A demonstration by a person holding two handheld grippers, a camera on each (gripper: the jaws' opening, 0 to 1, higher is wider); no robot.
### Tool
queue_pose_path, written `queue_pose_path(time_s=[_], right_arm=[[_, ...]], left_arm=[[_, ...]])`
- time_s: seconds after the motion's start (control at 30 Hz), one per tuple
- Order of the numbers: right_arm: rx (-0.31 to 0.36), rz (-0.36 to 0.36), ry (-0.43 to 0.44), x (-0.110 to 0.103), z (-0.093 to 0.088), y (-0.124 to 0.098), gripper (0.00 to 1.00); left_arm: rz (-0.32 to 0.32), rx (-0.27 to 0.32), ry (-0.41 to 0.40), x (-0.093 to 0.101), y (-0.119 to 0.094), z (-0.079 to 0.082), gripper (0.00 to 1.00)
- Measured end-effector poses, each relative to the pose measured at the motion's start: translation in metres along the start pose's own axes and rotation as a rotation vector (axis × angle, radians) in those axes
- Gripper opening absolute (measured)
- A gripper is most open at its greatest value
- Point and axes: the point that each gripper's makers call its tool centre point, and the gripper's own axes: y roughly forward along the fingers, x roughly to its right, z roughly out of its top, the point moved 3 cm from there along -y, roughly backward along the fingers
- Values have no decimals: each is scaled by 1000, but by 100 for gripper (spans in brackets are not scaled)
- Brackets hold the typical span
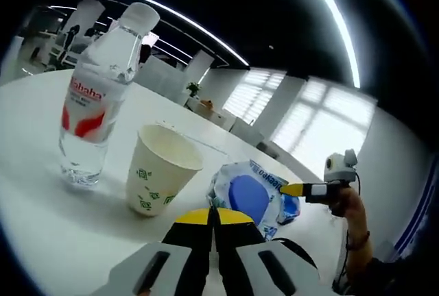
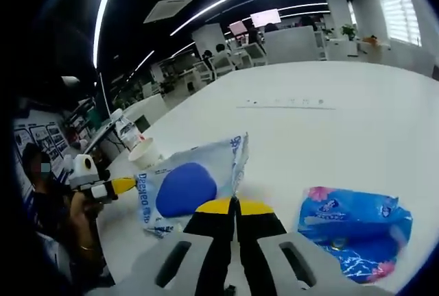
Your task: Arrange the tabletop items into an orderly group along one side of the table until the central work area is clear of visible clutter.
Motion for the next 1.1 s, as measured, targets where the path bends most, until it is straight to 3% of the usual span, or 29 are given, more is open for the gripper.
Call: queue_pose_path(time_s=[1.1], right_arm=[[3, 38, 3, -5, 1, 3, 0]], left_arm=[[13, -3, 64, 4, 4, 13, 0]])
